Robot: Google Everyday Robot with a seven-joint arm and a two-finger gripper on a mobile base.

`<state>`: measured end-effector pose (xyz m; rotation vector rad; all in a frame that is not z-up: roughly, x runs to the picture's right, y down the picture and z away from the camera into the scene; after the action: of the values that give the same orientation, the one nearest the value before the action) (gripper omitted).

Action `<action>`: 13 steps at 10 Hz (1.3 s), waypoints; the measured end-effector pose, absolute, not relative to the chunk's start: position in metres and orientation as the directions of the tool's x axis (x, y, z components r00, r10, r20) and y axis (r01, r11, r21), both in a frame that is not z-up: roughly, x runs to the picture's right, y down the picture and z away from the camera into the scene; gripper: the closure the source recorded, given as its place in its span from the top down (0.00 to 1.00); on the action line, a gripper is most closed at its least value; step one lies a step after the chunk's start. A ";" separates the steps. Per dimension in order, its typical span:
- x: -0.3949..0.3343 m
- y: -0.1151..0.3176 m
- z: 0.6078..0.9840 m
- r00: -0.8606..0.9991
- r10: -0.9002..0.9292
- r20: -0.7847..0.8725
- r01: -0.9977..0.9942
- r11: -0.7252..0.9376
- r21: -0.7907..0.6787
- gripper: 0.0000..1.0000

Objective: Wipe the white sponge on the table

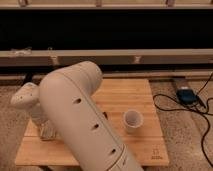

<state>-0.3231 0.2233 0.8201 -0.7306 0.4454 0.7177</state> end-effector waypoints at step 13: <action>-0.321 0.195 0.824 0.674 0.523 -0.521 -0.739 0.475 -0.478 0.00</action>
<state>-0.3208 0.1953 0.8241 -0.7405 0.3237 0.7879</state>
